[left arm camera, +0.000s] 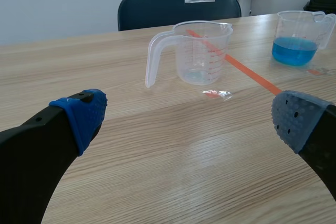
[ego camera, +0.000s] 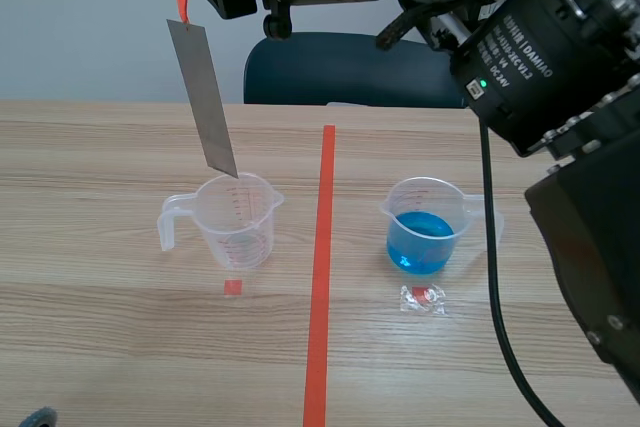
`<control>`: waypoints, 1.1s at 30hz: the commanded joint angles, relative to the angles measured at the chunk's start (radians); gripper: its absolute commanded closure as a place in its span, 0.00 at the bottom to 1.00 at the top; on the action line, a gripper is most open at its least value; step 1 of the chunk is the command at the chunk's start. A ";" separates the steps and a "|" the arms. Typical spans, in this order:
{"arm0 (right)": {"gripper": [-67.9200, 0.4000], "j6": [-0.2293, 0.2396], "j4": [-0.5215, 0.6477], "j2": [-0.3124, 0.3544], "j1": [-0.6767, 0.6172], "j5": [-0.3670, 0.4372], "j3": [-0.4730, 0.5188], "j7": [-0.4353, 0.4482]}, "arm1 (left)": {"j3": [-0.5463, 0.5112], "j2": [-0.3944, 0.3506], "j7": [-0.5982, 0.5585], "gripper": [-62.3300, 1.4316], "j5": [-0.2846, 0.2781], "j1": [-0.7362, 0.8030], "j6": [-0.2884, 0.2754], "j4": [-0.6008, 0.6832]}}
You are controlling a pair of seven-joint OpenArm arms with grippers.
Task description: Do the redox reaction experiment. put the plate into the left beaker
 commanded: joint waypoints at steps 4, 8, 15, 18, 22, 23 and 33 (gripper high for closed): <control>0.99 0.003 0.017 0.000 -0.010 0.009 -0.004 0.015 | -0.008 0.000 -0.018 0.00 -0.003 0.000 -0.002 0.019; 0.99 0.004 0.017 0.000 -0.010 -0.012 -0.004 0.020 | -0.008 0.000 -0.018 0.00 -0.003 0.000 -0.002 0.019; 0.99 0.004 0.017 0.000 -0.024 -0.058 -0.004 0.042 | -0.008 0.000 -0.018 0.00 -0.003 0.000 -0.002 0.019; 0.99 0.004 0.016 0.000 -0.030 -0.085 -0.004 0.074 | -0.008 0.000 -0.018 0.00 -0.003 0.000 -0.002 0.019; 0.99 0.004 0.016 -0.001 -0.042 -0.104 -0.004 0.099 | -0.008 0.000 -0.018 0.00 -0.003 0.000 -0.002 0.019; 0.99 0.004 0.016 -0.001 -0.043 -0.109 -0.004 0.105 | -0.008 0.000 -0.018 0.00 -0.003 0.000 -0.002 0.019; 0.99 0.004 0.015 0.000 -0.054 -0.124 -0.030 0.117 | -0.008 0.000 -0.018 0.00 -0.003 0.000 -0.002 0.019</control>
